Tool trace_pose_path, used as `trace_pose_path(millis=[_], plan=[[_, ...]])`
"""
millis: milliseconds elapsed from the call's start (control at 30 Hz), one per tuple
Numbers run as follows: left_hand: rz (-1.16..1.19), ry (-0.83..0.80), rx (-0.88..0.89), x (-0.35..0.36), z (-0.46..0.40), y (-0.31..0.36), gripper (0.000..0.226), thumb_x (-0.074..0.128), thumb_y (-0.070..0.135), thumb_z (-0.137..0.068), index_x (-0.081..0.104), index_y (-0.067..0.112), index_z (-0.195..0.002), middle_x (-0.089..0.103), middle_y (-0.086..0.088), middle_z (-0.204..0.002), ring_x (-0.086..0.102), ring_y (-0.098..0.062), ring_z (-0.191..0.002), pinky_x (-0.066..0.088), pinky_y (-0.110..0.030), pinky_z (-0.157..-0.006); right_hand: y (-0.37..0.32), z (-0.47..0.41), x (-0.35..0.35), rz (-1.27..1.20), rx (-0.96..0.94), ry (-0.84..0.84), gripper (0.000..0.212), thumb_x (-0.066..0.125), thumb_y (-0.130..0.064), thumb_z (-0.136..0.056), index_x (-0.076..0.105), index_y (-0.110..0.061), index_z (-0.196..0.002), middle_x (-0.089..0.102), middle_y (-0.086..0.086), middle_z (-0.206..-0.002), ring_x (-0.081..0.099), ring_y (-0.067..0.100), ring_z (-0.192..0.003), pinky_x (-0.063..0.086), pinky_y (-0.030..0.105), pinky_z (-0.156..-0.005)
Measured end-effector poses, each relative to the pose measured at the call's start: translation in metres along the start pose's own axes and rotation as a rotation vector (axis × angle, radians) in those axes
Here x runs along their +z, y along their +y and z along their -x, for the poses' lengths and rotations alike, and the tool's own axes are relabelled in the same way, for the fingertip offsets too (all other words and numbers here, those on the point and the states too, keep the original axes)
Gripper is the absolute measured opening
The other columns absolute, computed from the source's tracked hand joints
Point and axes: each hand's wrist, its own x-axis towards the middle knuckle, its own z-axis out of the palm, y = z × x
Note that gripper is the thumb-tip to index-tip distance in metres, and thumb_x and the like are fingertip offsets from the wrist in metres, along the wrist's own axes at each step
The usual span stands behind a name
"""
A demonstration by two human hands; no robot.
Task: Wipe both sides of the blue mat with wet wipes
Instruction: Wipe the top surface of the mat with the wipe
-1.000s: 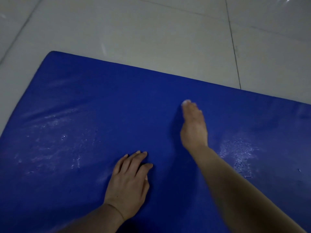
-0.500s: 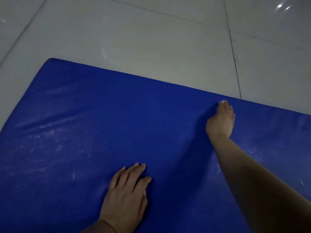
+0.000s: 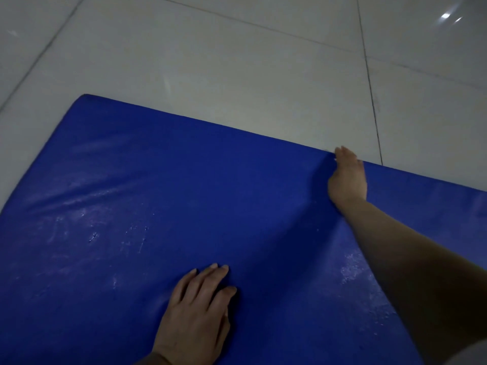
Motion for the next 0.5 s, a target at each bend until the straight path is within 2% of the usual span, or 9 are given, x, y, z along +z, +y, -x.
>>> trace_pose_path(millis=[67, 133, 167, 233, 333, 400, 467, 500], plan=[[-0.003, 0.001, 0.0, 0.0, 0.0, 0.0, 0.024, 0.034, 0.023, -0.093, 0.052, 0.027, -0.108, 0.048, 0.0, -0.132, 0.047, -0.019, -0.123, 0.022, -0.035, -0.111, -0.027, 0.007, 0.01, -0.002, -0.139, -0.04, 0.065, 0.036, 0.011, -0.088, 0.019, -0.004, -0.149, 0.021, 0.011, -0.155, 0.021, 0.026, -0.142, 0.013, 0.03, -0.117], [-0.002, -0.004, 0.001, -0.001, -0.001, -0.001, 0.026, 0.043, 0.023, -0.084, 0.052, 0.027, -0.107, 0.048, 0.0, -0.132, 0.047, -0.019, -0.122, 0.021, -0.035, -0.112, -0.052, 0.018, 0.024, 0.031, -0.356, -0.075, 0.069, 0.034, 0.011, -0.088, 0.01, -0.007, -0.151, 0.008, 0.006, -0.159, 0.008, 0.021, -0.146, 0.0, 0.027, -0.117], [0.0, -0.014, 0.004, -0.002, -0.001, 0.0, 0.028, 0.045, 0.025, -0.08, 0.052, 0.027, -0.107, 0.048, 0.0, -0.132, 0.047, -0.019, -0.122, 0.021, -0.035, -0.112, -0.057, 0.021, 0.027, 0.045, -0.405, -0.064, 0.071, 0.034, 0.012, -0.087, 0.009, -0.008, -0.151, 0.006, 0.004, -0.159, 0.005, 0.019, -0.147, -0.002, 0.027, -0.117], [-0.002, -0.027, 0.008, -0.004, -0.001, 0.0, 0.029, 0.046, 0.026, -0.079, 0.052, 0.027, -0.108, 0.048, -0.001, -0.132, 0.046, -0.02, -0.122, 0.022, -0.036, -0.111, -0.046, 0.019, 0.022, 0.066, -0.368, -0.029, 0.073, 0.035, 0.013, -0.086, 0.013, -0.01, -0.151, 0.01, 0.002, -0.159, 0.009, 0.018, -0.146, -0.001, 0.029, -0.117], [-0.011, -0.037, 0.001, -0.003, -0.001, 0.001, 0.028, 0.045, 0.026, -0.081, 0.051, 0.026, -0.108, 0.047, -0.001, -0.132, 0.046, -0.02, -0.122, 0.022, -0.037, -0.111, 0.001, 0.01, 0.009, 0.036, -0.115, 0.01, 0.069, 0.037, 0.013, -0.085, 0.024, -0.01, -0.149, 0.02, 0.005, -0.156, 0.019, 0.021, -0.143, 0.007, 0.033, -0.119], [-0.01, -0.031, -0.005, -0.002, -0.001, 0.0, 0.024, 0.039, 0.024, -0.087, 0.051, 0.027, -0.109, 0.047, -0.001, -0.132, 0.046, -0.02, -0.122, 0.022, -0.037, -0.111, 0.017, 0.006, 0.003, 0.061, 0.046, 0.005, 0.068, 0.038, 0.011, -0.086, 0.022, -0.008, -0.149, 0.018, 0.007, -0.157, 0.017, 0.023, -0.144, 0.01, 0.036, -0.119], [-0.017, -0.028, -0.009, -0.001, -0.001, 0.0, 0.026, 0.03, 0.024, -0.094, 0.051, 0.027, -0.108, 0.048, -0.001, -0.132, 0.046, -0.02, -0.122, 0.022, -0.037, -0.111, 0.001, 0.011, 0.007, 0.069, 0.051, 0.001, 0.063, 0.039, 0.007, -0.088, 0.021, -0.004, -0.148, 0.018, 0.013, -0.156, 0.018, 0.028, -0.143, 0.016, 0.038, -0.117], [-0.02, -0.025, -0.012, -0.001, -0.001, 0.001, 0.027, 0.028, 0.024, -0.095, 0.051, 0.027, -0.107, 0.05, -0.002, -0.131, 0.047, -0.02, -0.122, 0.022, -0.036, -0.111, -0.013, 0.015, 0.012, 0.044, -0.03, -0.004, 0.06, 0.04, 0.005, -0.088, 0.025, -0.001, -0.146, 0.023, 0.018, -0.153, 0.023, 0.032, -0.14, 0.021, 0.039, -0.115]])
